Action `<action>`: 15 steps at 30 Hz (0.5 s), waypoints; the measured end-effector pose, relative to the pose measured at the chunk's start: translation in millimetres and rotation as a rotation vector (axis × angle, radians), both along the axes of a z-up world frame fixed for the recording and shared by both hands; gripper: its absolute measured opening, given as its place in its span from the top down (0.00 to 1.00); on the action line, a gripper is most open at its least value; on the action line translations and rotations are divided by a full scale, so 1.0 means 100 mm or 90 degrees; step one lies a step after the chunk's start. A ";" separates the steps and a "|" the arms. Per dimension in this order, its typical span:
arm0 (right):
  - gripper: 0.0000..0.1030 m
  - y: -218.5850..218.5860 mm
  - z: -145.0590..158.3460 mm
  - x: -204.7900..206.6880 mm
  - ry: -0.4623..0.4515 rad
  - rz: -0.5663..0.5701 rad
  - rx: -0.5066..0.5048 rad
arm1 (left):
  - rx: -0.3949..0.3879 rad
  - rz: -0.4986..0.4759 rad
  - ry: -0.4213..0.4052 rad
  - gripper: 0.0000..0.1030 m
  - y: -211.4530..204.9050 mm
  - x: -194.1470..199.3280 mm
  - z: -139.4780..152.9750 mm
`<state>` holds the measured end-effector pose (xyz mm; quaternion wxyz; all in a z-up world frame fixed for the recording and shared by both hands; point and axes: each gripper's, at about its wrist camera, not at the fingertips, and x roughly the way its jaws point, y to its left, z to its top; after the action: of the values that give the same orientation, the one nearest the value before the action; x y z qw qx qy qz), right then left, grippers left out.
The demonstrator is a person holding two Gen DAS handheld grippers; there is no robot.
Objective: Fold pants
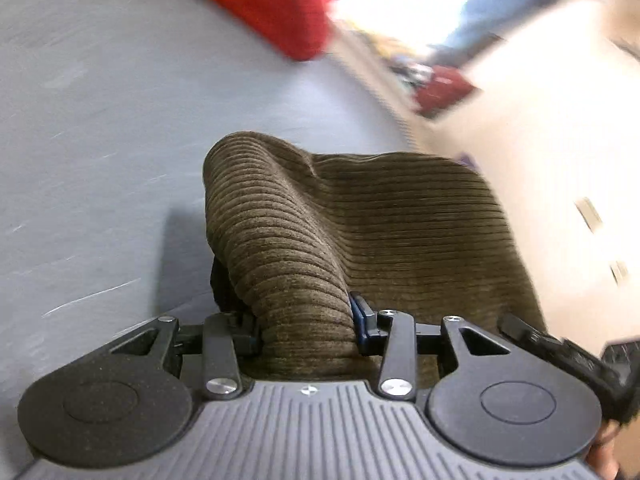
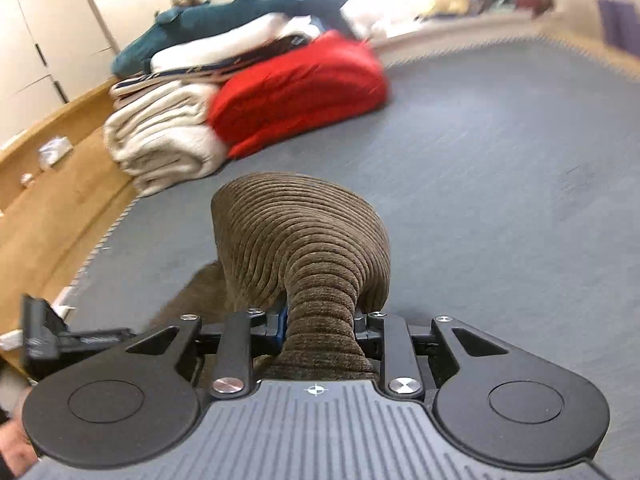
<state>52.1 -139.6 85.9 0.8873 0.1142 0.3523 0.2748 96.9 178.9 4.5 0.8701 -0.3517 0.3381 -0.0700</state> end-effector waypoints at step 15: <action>0.51 -1.13 -0.42 0.24 0.081 -0.227 -0.057 | 0.219 0.043 0.006 0.36 -0.51 -0.20 0.34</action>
<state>75.8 -253.0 44.1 0.9020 0.1527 0.3938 0.0895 77.4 127.8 38.1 0.9177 -0.2093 0.3370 0.0199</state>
